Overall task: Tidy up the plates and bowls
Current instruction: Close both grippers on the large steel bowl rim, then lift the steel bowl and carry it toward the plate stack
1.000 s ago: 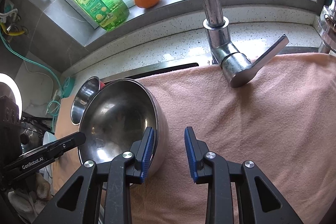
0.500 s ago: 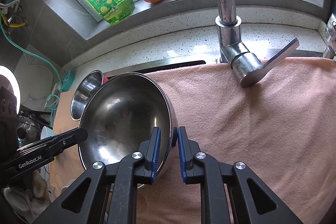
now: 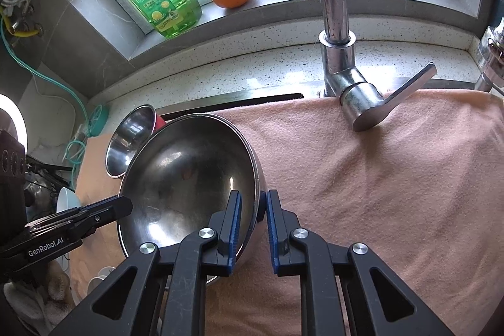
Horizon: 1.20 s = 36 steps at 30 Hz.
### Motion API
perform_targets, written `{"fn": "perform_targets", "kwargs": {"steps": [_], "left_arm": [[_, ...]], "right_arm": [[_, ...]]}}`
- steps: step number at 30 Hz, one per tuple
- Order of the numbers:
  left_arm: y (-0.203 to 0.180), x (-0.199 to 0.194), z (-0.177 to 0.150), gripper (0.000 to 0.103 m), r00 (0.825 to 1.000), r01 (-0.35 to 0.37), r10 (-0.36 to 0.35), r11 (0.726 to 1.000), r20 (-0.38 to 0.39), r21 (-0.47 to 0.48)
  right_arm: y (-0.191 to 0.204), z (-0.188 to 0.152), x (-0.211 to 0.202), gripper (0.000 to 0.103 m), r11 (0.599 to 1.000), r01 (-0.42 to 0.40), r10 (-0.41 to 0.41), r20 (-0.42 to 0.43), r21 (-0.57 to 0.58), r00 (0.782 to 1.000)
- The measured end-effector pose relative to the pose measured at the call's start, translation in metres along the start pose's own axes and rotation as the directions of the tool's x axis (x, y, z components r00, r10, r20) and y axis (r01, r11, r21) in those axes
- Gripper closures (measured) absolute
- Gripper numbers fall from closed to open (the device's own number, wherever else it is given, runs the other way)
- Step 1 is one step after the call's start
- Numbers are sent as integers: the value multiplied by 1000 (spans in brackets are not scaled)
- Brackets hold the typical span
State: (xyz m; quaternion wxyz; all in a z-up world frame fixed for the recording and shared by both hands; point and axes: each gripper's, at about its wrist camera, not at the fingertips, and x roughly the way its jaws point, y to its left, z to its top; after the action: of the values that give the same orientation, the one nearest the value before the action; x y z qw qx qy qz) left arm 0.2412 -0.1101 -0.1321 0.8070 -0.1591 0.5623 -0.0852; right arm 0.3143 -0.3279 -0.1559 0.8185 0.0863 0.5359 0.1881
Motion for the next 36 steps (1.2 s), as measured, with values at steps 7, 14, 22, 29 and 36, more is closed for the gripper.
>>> {"fn": "perform_targets", "kwargs": {"steps": [7,14,22,29,36], "left_arm": [[-4,-8,-11,91,1000,22,-22,1000,-4,9],[-9,-15,-23,91,999,43,-42,999,-19,26],[-19,-21,-40,91,997,61,-57,995,-43,75],[-26,-23,-55,91,995,81,-75,992,-64,96],[-30,-25,-64,91,992,101,-92,988,-84,113]], "right_arm": [[-1,-10,-13,88,1000,4,-4,14,13,1000],[-2,-26,-26,88,1000,9,-10,19,27,1000],[-5,-49,-42,88,998,23,-24,27,56,999],[-7,-70,-54,88,995,49,-52,41,84,998],[-11,-85,-63,88,992,55,-60,44,113,997]]}}
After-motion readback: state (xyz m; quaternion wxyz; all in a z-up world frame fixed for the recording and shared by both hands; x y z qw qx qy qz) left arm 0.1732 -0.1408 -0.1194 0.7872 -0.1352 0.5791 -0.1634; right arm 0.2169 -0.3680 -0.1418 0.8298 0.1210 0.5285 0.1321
